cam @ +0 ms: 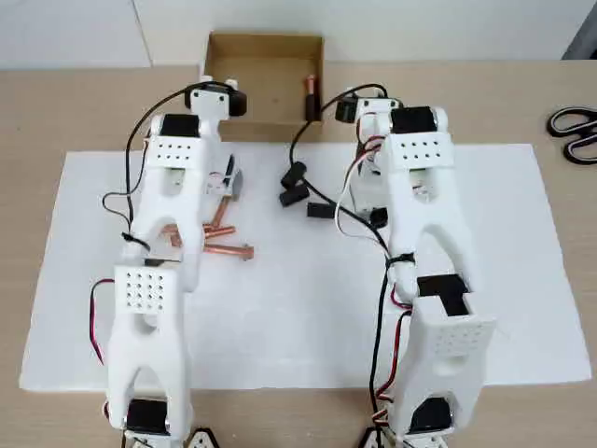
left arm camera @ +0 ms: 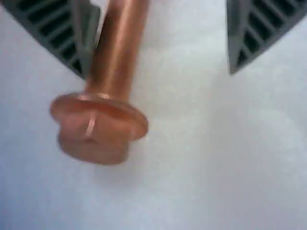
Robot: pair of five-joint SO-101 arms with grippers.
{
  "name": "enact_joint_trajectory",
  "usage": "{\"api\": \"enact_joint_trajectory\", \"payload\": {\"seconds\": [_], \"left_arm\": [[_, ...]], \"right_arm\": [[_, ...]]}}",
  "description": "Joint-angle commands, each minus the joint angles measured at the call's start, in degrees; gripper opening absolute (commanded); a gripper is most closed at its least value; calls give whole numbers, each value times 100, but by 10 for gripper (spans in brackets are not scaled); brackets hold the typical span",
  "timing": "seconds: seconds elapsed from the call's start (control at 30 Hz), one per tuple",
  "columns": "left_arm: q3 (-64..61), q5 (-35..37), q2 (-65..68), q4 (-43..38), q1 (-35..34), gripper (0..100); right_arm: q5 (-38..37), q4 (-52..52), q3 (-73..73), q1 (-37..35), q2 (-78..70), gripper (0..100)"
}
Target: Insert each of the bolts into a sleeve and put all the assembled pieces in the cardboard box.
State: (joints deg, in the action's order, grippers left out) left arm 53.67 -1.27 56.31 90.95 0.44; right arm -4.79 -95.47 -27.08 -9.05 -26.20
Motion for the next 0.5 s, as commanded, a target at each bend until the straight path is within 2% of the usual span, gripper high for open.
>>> {"api": "enact_joint_trajectory", "payload": {"seconds": [0.0,0.27,0.47], "left_arm": [[620,79,167,9,26,178],[1015,79,624,9,35,174],[1007,79,721,18,88,106]], "right_arm": [[26,-22,-246,48,400,3],[26,-31,-237,48,400,3],[26,-31,-237,48,391,3]]}}
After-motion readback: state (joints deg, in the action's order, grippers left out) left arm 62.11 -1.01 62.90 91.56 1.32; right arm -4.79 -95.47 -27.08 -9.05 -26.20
